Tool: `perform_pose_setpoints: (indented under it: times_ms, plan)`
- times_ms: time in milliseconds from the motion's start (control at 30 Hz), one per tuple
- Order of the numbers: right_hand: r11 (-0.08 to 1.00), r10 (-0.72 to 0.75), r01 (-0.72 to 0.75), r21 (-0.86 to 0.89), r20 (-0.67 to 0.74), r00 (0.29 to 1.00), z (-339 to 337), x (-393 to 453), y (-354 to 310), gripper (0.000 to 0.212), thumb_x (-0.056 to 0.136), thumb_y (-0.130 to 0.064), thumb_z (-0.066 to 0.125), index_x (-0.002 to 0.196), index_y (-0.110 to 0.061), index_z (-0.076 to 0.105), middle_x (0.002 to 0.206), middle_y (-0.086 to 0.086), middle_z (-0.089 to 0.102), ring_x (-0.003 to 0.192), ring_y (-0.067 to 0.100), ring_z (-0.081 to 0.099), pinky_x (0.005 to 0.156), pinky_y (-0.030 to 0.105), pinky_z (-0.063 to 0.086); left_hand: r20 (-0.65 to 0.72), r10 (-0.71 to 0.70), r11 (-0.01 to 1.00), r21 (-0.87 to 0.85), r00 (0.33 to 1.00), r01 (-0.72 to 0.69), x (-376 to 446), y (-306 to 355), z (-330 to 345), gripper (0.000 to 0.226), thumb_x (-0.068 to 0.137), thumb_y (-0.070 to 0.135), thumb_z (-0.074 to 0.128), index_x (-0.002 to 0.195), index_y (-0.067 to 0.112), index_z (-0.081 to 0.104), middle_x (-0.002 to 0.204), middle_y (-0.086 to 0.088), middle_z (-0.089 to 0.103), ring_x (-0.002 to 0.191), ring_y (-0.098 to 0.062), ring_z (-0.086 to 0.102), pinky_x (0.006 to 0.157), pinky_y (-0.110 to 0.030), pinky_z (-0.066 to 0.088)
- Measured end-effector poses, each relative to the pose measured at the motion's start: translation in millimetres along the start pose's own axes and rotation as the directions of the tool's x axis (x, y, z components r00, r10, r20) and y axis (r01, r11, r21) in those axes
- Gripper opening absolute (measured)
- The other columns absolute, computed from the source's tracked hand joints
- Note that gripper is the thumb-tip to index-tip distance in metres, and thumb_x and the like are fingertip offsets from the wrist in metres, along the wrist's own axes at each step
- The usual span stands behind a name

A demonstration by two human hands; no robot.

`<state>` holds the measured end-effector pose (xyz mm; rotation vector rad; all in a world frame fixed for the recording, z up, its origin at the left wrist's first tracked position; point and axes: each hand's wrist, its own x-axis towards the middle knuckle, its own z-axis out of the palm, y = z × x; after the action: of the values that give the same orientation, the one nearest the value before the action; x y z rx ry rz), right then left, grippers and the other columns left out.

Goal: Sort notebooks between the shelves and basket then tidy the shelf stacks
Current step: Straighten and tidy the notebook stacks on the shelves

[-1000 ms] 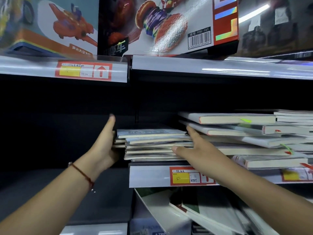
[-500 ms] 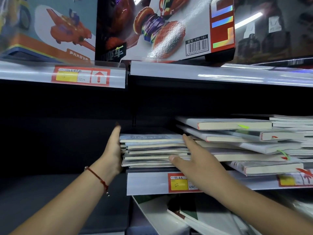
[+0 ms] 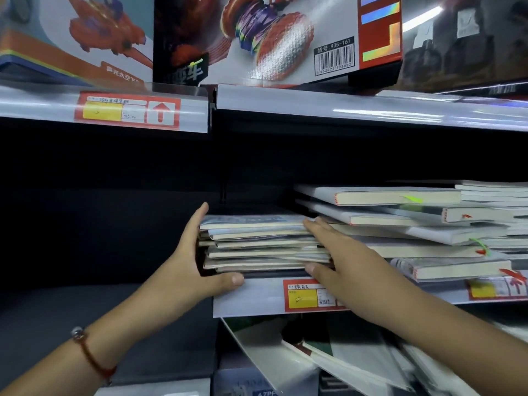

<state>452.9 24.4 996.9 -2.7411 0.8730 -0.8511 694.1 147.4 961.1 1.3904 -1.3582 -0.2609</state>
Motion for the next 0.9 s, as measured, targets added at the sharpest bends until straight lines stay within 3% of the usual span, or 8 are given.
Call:
perform_pose_setpoints:
  times_ms: [133, 233, 400, 500, 567, 800, 900]
  plan:
    - [1.0, -0.01, 0.009, -0.017, -0.017, 1.0, 0, 3, 1, 0.061, 0.103, -0.035, 0.048, 0.154, -0.046, 0.015, 0.163, -0.02, 0.009, 0.147, 0.006, 0.024, 0.111, 0.023, 0.029, 0.027, 0.016, 0.998, 0.06, 1.0, -0.018, 3, 1, -9, 0.114, 0.057, 0.052, 0.09, 0.14, 0.071, 0.014, 0.127, 0.038, 0.055, 0.121, 0.003, 0.058, 0.108, -0.035, 0.044]
    - [0.999, -0.001, 0.0, -0.033, -0.031, 1.0, 0, 6, -2, 0.061, 0.101, -0.031, 0.053, 0.152, -0.045, 0.021, 0.163, -0.016, 0.015, 0.142, 0.009, 0.035, 0.106, 0.022, 0.035, -0.024, 0.028, 0.995, 0.097, 0.999, -0.025, 9, 3, -10, 0.099, 0.06, 0.052, 0.083, 0.141, 0.064, 0.026, 0.121, 0.036, 0.059, 0.116, 0.004, 0.06, 0.107, -0.035, 0.046]
    - [0.997, 0.016, -0.014, -0.076, 0.035, 0.999, -14, 19, -6, 0.067, 0.093, -0.034, 0.065, 0.149, -0.044, 0.03, 0.152, -0.012, 0.041, 0.109, 0.008, 0.058, 0.079, 0.014, 0.048, 0.023, -0.037, 0.985, 0.167, 0.999, 0.033, 19, 10, -18, 0.096, 0.048, 0.053, 0.093, 0.124, 0.072, 0.038, 0.115, 0.026, 0.067, 0.108, -0.005, 0.067, 0.101, -0.036, 0.051]
    - [0.987, 0.005, 0.006, -0.162, 0.064, 0.998, -22, 24, -12, 0.063, 0.088, -0.038, 0.071, 0.144, -0.039, 0.041, 0.133, -0.012, 0.059, 0.106, 0.009, 0.061, 0.091, 0.029, 0.052, 0.088, -0.066, 0.95, 0.31, 0.994, 0.035, 29, 20, -30, 0.099, 0.042, 0.066, 0.089, 0.129, 0.066, 0.043, 0.119, 0.025, 0.067, 0.109, -0.002, 0.066, 0.103, -0.034, 0.049]
    - [0.982, 0.005, 0.011, -0.189, 0.082, 0.997, -25, 25, -13, 0.06, 0.087, -0.039, 0.072, 0.141, -0.038, 0.045, 0.128, -0.012, 0.062, 0.106, 0.01, 0.061, 0.093, 0.031, 0.051, 0.134, -0.078, 0.91, 0.414, 0.988, 0.016, 33, 28, -36, 0.1, 0.042, 0.071, 0.086, 0.132, 0.063, 0.043, 0.119, 0.028, 0.066, 0.108, 0.002, 0.065, 0.104, -0.032, 0.048]
    - [0.965, 0.03, -0.007, -0.262, 0.083, 0.996, -22, 28, -13, 0.07, 0.09, -0.042, 0.068, 0.149, -0.042, 0.032, 0.134, -0.009, 0.057, 0.107, 0.013, 0.06, 0.086, 0.028, 0.049, 0.157, -0.064, 0.798, 0.601, 0.985, -0.044, 35, 42, -38, 0.094, 0.048, 0.073, 0.077, 0.133, 0.067, 0.038, 0.114, 0.033, 0.063, 0.103, 0.01, 0.062, 0.101, -0.026, 0.048]
    - [0.953, 0.017, 0.005, -0.304, 0.07, 0.997, -20, 29, -13, 0.073, 0.09, -0.042, 0.068, 0.151, -0.04, 0.029, 0.141, -0.008, 0.052, 0.118, 0.017, 0.056, 0.093, 0.031, 0.047, 0.17, -0.046, 0.778, 0.624, 0.984, -0.072, 34, 40, -37, 0.097, 0.05, 0.072, 0.078, 0.134, 0.07, 0.03, 0.113, 0.036, 0.063, 0.101, 0.011, 0.062, 0.1, -0.026, 0.049]
